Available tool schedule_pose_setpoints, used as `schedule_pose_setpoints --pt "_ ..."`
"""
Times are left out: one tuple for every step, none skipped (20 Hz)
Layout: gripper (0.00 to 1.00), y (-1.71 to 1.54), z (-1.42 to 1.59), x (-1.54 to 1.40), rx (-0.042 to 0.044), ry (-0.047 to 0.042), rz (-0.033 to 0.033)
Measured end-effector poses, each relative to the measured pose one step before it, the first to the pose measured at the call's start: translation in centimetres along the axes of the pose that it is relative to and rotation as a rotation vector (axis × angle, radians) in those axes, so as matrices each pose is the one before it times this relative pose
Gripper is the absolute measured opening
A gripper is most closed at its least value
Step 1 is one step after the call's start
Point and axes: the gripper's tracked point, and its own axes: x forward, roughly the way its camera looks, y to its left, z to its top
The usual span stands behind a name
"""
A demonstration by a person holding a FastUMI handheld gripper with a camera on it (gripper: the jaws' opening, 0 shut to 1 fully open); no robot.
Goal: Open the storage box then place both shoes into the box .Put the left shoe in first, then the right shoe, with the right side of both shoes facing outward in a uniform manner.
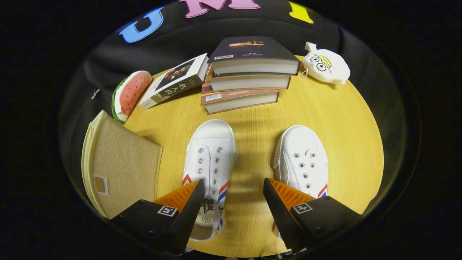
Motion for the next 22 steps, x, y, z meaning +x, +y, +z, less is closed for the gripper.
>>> schedule_pose_setpoints --pt "0.98 0.070 -0.278 0.492 -0.01016 0.01382 0.00828" --pt "0.98 0.405 -0.220 0.427 -0.00050 0.01062 0.01608" --pt "0.96 0.268 -0.213 0.583 0.00641 0.00772 0.01934" --pt "0.89 0.440 -0.020 0.267 0.01654 0.00645 0.02607" --pt "0.85 0.372 0.002 0.162 0.02659 0.01202 0.02546" --pt "0.74 0.387 -0.063 0.107 0.02493 0.01556 0.03067" --pt "0.69 0.599 -0.112 0.190 0.03078 0.01262 0.04024" --pt "0.51 0.271 -0.063 0.070 0.03395 0.00508 0.02169" --pt "0.42 -0.120 0.088 0.090 0.01905 -0.00453 0.00346" --pt "0.37 -0.102 -0.249 -0.082 0.00582 0.00321 0.01061" --pt "0.32 0.018 0.147 -0.056 0.00331 -0.00101 0.01340" --pt "0.32 -0.109 -0.017 0.025 0.02130 0.00271 0.00833" --pt "0.25 -0.061 -0.156 -0.208 0.04027 0.00438 0.00420" --pt "0.17 -0.275 0.293 -0.633 0.04083 -0.00012 -0.00140" --pt "0.11 -0.007 -0.198 0.530 0.02005 0.00477 0.00664" --pt "0.08 0.107 0.041 0.268 -0.00611 -0.00256 0.00657" --pt "0.07 0.060 -0.072 -0.272 -0.01145 -0.00002 0.00010" --pt "0.07 0.139 0.023 -0.210 0.00041 -0.00160 -0.00017" --pt "0.07 0.243 -0.269 -0.307 0.00500 0.00671 0.00349" --pt "0.07 0.233 -0.190 -0.164 0.00468 0.00220 0.00281" --pt "0.07 0.206 -0.191 -0.363 0.00636 -0.00046 0.00303" --pt "0.07 0.262 -0.037 -0.406 0.00607 -0.00573 0.00176"
